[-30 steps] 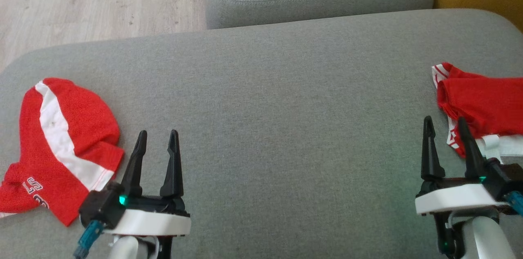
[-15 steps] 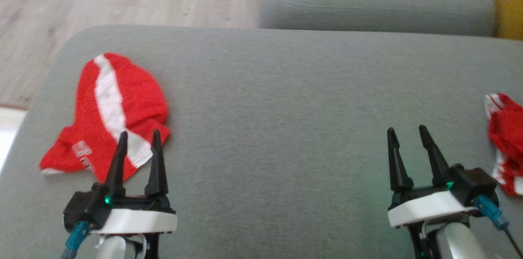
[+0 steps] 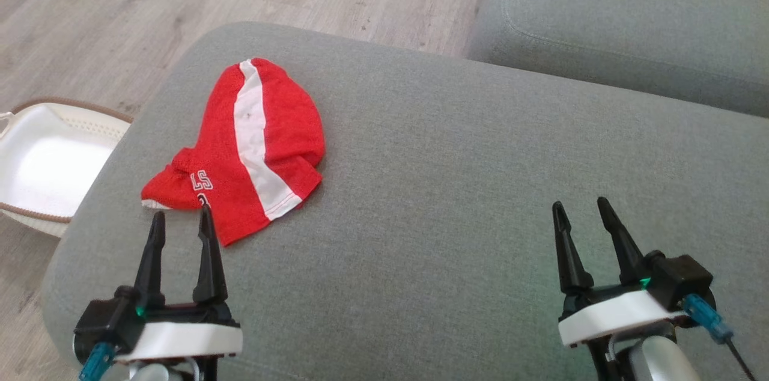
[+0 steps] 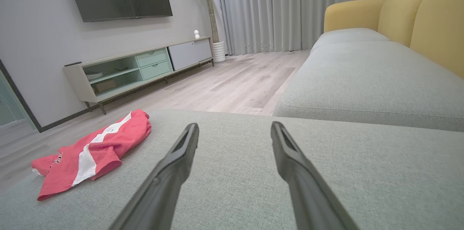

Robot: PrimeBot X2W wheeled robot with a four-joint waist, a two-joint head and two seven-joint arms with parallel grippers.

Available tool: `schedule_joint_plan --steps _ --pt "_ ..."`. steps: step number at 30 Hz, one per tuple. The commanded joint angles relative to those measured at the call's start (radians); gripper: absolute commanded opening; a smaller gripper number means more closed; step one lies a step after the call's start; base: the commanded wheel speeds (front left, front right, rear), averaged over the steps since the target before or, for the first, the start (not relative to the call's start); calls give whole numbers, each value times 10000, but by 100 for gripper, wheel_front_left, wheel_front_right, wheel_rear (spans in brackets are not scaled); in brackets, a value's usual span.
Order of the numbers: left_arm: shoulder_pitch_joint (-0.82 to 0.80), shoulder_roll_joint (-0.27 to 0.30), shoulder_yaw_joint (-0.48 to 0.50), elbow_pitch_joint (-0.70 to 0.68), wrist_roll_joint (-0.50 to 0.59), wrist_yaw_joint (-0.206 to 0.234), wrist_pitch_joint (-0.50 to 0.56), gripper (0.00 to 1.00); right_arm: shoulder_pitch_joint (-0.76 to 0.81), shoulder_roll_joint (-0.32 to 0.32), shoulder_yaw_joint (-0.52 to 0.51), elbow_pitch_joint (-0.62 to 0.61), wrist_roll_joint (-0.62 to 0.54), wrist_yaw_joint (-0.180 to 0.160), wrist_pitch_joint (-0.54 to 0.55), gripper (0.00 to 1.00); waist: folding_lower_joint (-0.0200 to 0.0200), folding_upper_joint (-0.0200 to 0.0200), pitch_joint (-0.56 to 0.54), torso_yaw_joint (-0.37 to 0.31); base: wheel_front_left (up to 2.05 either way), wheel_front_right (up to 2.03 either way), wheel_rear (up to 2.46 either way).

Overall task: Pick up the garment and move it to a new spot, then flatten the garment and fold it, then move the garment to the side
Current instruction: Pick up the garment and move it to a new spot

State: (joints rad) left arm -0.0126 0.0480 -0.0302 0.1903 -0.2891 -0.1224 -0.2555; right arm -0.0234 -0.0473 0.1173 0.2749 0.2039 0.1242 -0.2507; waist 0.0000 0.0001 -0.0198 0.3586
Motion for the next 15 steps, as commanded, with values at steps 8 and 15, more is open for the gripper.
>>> schedule_joint_plan --steps 8,15 --pt "-643 26 781 -153 353 6 -63 100 -272 -30 333 -286 -6 65 -111 100 0 -1 333 -224 0 0 0" --pt "-2449 899 623 1662 840 -37 302 100 -654 -41 166 -433 -473 65 -111 100 0 -1 1401 -623 0 0 0"
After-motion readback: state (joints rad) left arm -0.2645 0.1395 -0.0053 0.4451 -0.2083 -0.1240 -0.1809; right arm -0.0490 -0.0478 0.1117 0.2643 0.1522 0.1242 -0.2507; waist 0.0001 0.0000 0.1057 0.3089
